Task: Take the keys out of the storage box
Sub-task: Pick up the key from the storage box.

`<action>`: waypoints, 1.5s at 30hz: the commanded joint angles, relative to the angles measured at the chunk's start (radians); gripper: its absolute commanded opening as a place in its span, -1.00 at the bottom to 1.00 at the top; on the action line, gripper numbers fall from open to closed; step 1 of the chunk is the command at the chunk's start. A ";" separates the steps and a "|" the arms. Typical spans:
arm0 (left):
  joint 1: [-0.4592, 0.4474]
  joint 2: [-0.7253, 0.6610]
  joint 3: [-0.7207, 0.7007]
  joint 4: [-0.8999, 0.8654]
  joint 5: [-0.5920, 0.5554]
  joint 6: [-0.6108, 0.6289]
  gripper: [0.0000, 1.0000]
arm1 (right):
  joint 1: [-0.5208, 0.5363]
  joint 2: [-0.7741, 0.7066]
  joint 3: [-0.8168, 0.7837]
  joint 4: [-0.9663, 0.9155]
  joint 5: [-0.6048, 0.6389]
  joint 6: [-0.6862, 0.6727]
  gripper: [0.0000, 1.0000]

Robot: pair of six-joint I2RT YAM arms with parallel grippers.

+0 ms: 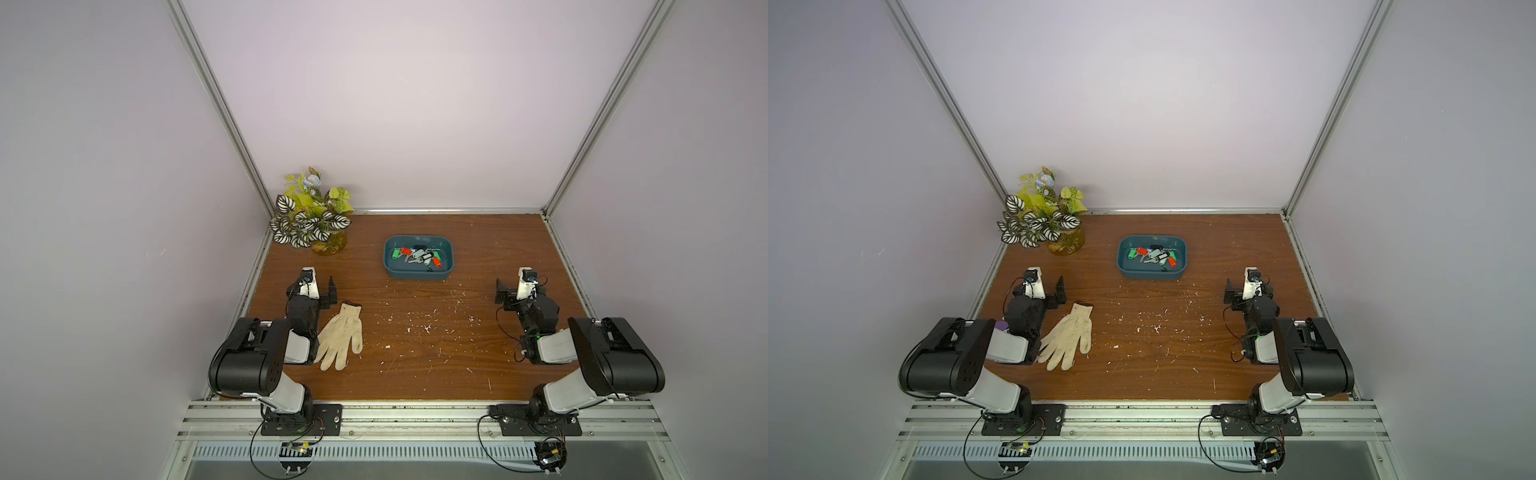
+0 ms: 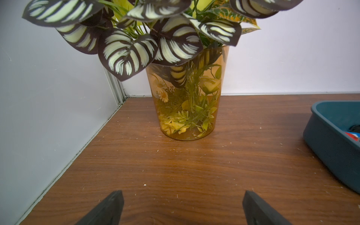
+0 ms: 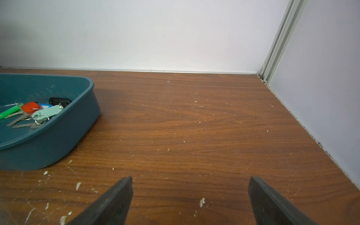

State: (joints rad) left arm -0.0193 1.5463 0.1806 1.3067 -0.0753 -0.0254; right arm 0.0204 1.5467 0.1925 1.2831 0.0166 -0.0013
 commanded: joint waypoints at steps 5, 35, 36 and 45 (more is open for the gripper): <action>0.001 0.008 0.019 0.026 -0.008 0.009 0.98 | 0.004 -0.001 0.025 0.041 -0.015 -0.012 0.99; -0.087 -0.199 -0.032 -0.033 -0.084 0.098 0.99 | 0.007 -0.265 0.110 -0.270 -0.028 0.033 0.99; -0.095 -0.238 -0.031 -0.063 -0.076 0.111 0.99 | 0.006 -0.300 0.110 -0.275 0.012 0.119 0.99; -0.101 -0.497 0.116 -0.484 -0.087 -0.272 0.98 | 0.043 -0.367 0.284 -0.576 -0.038 0.419 0.99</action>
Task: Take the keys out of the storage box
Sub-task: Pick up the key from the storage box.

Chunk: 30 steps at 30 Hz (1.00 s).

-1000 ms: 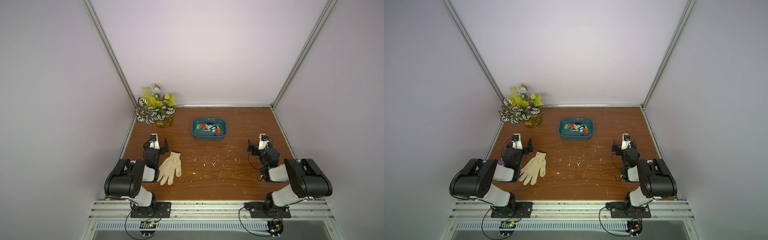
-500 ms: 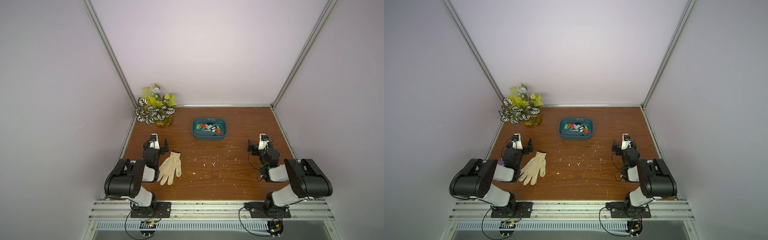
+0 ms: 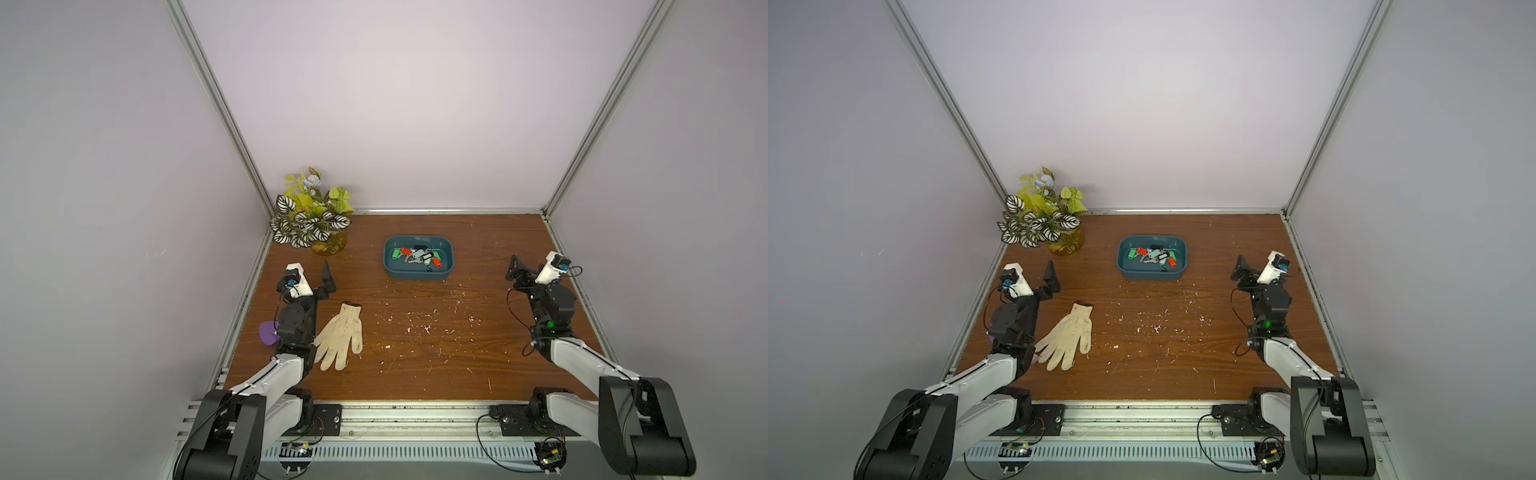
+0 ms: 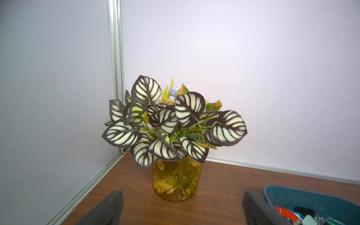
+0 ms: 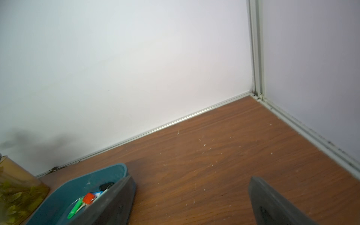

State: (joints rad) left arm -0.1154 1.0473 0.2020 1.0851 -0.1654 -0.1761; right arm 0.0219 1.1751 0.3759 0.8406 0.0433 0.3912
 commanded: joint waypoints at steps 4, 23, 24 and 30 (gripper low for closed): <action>0.011 0.095 0.174 -0.416 -0.115 -0.376 0.99 | 0.245 0.025 0.239 -0.276 0.098 -0.154 0.99; -0.013 0.254 0.355 -0.604 0.042 -0.197 0.99 | 0.512 0.745 1.050 -0.916 0.116 -0.204 0.42; -0.012 0.262 0.358 -0.602 0.049 -0.193 0.99 | 0.512 0.780 1.078 -0.923 0.115 -0.201 0.39; -0.013 0.290 0.362 -0.593 0.067 -0.170 0.99 | 0.512 0.959 1.271 -0.995 0.119 -0.210 0.03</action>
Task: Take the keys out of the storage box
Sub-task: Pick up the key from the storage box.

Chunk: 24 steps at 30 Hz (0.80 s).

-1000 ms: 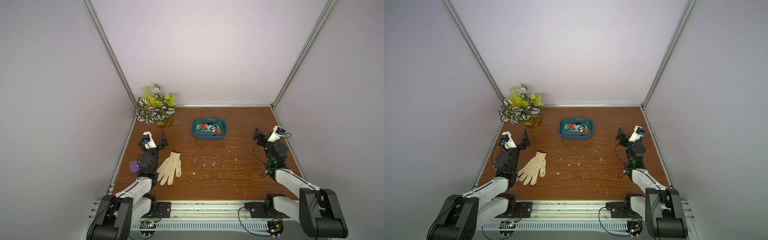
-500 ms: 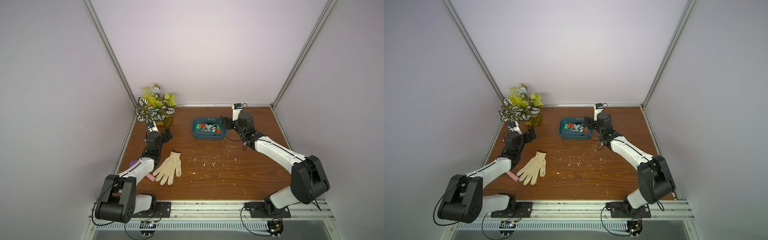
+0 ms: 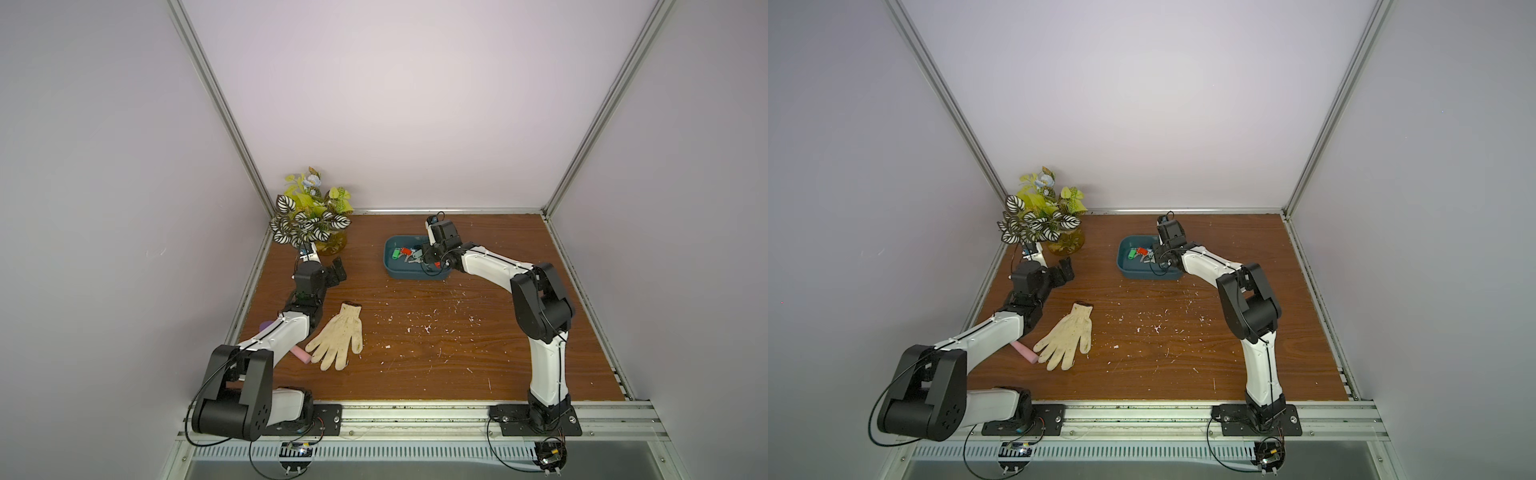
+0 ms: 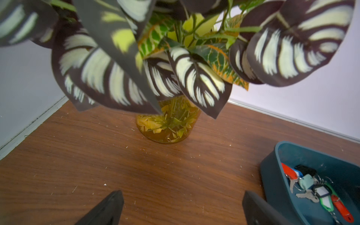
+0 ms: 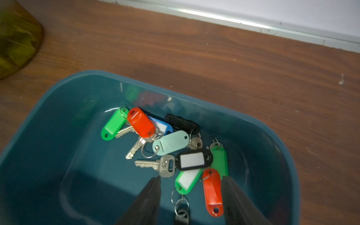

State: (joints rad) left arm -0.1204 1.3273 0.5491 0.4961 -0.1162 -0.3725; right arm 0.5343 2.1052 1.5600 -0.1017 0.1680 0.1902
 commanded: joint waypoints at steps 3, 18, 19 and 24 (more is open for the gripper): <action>-0.008 0.014 0.017 -0.002 0.015 0.038 0.99 | -0.005 0.103 0.179 -0.085 0.009 -0.011 -0.08; -0.008 0.033 0.019 0.001 0.020 0.054 0.99 | -0.014 0.304 0.440 -0.230 0.088 -0.011 -0.32; -0.008 0.033 0.019 0.004 0.022 0.054 0.99 | -0.014 0.305 0.440 -0.229 0.090 -0.011 -0.36; -0.008 0.039 0.021 0.005 0.033 0.050 0.99 | -0.015 0.304 0.440 -0.226 0.096 -0.009 -0.58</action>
State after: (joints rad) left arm -0.1219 1.3540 0.5491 0.4965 -0.1013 -0.3294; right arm 0.5236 2.4172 1.9629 -0.3141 0.2367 0.1806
